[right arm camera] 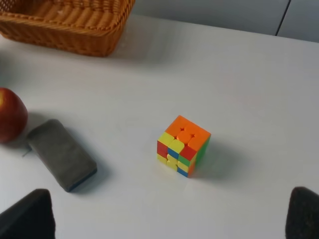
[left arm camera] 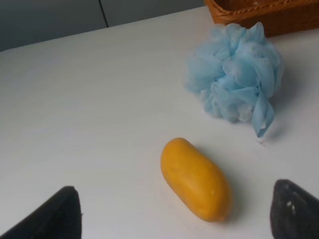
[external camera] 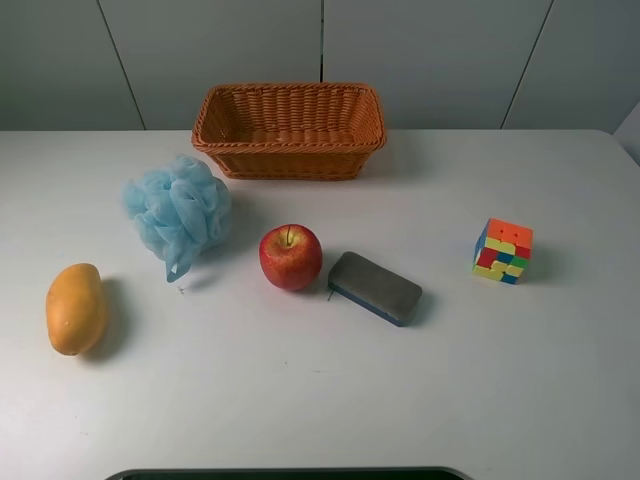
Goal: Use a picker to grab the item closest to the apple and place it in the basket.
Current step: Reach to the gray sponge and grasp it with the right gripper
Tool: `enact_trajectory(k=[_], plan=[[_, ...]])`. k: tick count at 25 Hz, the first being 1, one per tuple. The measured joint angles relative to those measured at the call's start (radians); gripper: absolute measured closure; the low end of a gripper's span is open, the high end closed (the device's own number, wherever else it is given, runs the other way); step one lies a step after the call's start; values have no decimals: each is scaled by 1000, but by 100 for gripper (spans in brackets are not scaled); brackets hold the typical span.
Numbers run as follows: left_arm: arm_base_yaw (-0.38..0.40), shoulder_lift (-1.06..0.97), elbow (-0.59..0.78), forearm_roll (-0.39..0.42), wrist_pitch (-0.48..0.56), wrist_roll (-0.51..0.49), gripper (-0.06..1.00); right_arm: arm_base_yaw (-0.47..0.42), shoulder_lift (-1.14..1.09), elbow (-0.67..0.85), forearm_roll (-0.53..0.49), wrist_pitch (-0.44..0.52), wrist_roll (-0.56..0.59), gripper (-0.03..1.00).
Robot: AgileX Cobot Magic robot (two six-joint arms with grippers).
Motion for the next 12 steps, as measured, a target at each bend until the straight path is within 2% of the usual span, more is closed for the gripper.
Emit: enact_trajectory(k=[5, 12], plan=[[0, 0, 0, 0, 0, -2, 22, 72, 261, -93, 7, -28, -68, 27], [0, 0, 0, 0, 0, -2, 22, 260, 570, -141, -20, -80, -90, 27]])
